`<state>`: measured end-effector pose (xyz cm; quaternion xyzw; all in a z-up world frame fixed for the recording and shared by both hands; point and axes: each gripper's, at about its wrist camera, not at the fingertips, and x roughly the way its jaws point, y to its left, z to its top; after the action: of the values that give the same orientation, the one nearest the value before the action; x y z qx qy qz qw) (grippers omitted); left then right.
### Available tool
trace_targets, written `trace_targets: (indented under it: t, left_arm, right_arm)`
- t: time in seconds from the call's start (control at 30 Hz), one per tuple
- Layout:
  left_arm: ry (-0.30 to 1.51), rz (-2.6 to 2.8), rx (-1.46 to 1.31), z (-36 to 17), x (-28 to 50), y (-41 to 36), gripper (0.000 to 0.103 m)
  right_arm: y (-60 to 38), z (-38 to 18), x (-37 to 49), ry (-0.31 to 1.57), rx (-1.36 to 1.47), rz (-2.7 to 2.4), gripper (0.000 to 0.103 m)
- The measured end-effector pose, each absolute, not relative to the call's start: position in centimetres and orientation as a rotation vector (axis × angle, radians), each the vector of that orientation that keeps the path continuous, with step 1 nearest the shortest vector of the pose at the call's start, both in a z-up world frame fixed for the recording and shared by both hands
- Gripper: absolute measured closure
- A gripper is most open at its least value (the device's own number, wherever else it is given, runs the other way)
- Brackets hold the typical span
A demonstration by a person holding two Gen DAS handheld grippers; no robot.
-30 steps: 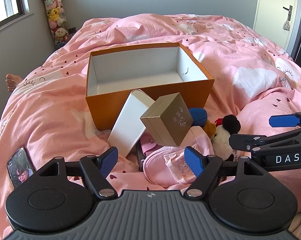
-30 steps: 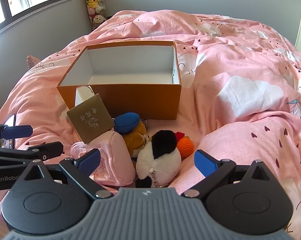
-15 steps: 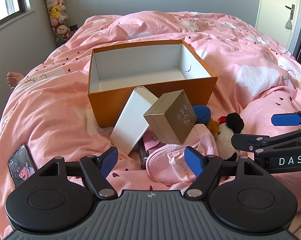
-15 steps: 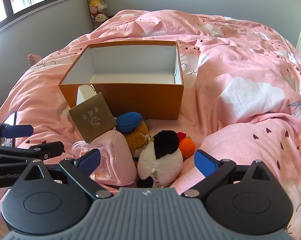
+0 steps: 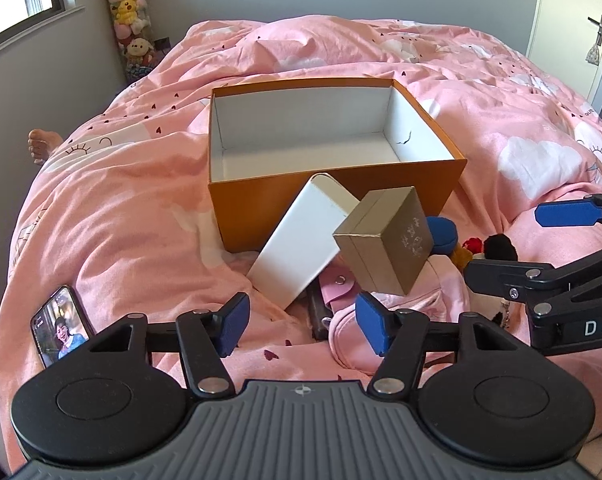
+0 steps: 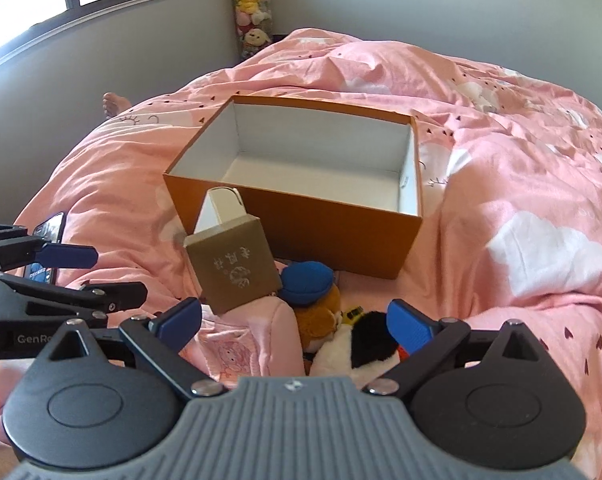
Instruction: Organize objects
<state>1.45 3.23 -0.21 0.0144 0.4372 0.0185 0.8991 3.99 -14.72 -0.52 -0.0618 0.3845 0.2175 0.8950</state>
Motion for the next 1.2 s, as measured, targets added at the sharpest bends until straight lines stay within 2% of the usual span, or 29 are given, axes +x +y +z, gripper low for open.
trace_targets:
  t: [0.4,0.5,0.6,0.73,0.77,0.87,1.2]
  left_arm:
    - [0.993,0.079,0.002,-2.0,3.3,5.2,0.044]
    - [1.012,0.078,-0.012,-2.4,3.7,5.5,0.044]
    - [1.016,0.066,-0.002,-2.7,4.0,5.6,0.044]
    - [1.007,0.037,0.048,-3.2,4.6,5.4,0.044]
    - [1.007,0.030,0.063,-3.3,4.8,5.3,0.044]
    - [1.001,0.012,0.114,-3.7,5.3,5.0,0.041]
    - [0.938,-0.148,0.380,-4.8,7.6,2.8,0.021]
  right_arm:
    - [-10.2,-1.4,7.9,0.843,-0.244,0.650,0.007]
    - [-9.5,-2.0,9.0,0.855,-0.256,0.674,0.012]
    - [-8.9,-2.4,9.9,0.879,-0.253,0.694,0.021]
    - [-8.5,-3.1,10.7,0.915,-0.252,0.707,0.039]
    - [-8.6,-3.1,10.8,0.918,-0.245,0.710,0.039]
    - [-8.9,-2.8,11.0,0.914,-0.244,0.718,0.040]
    - [-11.4,0.0,13.7,0.844,-0.256,0.596,0.040]
